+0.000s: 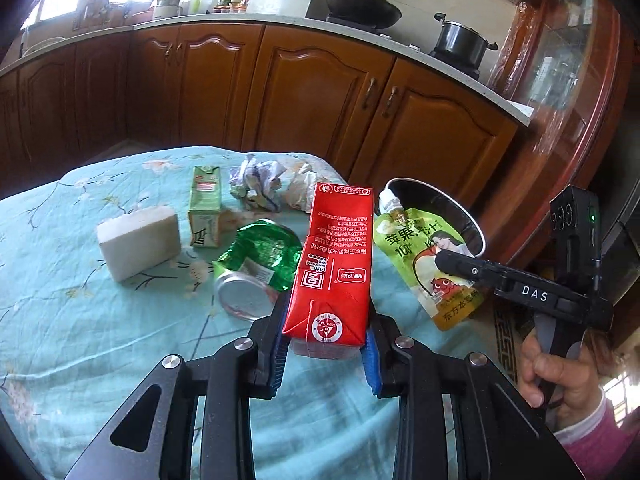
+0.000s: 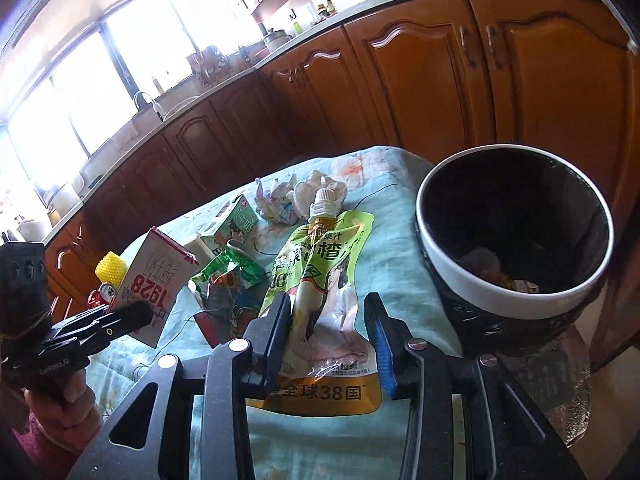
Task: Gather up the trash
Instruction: 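Grasp the red milk carton with the left gripper while the right gripper grasps the juice pouch, then carry both items over the bin and open both grippers to drop them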
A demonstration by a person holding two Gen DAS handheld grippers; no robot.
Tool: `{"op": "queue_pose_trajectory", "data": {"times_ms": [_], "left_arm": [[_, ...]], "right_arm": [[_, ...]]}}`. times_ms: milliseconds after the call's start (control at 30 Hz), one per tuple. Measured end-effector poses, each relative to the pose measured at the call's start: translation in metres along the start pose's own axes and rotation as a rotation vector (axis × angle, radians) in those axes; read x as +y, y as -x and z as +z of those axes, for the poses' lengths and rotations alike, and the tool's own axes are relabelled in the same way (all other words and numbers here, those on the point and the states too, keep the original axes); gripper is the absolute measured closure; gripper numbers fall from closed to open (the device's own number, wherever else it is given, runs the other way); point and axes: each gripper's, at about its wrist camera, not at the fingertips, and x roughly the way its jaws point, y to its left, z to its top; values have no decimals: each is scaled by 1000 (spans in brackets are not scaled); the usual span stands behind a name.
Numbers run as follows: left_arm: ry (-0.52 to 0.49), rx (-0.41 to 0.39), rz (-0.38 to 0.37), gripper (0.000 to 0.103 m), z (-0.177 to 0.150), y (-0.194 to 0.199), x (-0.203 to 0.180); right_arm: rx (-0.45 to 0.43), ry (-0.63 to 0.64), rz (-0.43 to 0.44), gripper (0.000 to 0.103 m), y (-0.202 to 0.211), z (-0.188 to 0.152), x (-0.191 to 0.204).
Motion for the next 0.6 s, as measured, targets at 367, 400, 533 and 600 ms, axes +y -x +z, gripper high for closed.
{"op": "queue_pose_trajectory", "data": {"times_ms": [367,400,533,600], "left_arm": [[-35,34,-40,73,26,-59,-45],[-39,38,-41,73,27,-64,-50],[-60,49,-50,73,35,-81,-63],[-68,57,-51,73,37,-90,-72]], "right_arm": [[-69,-76,-77,64,35,10,-53],[-73,-81,-83,64,36,11,-57],[-88,-99,-110,64,43,14,-70],[-91,-106,-122,64,46,14,-75]]}}
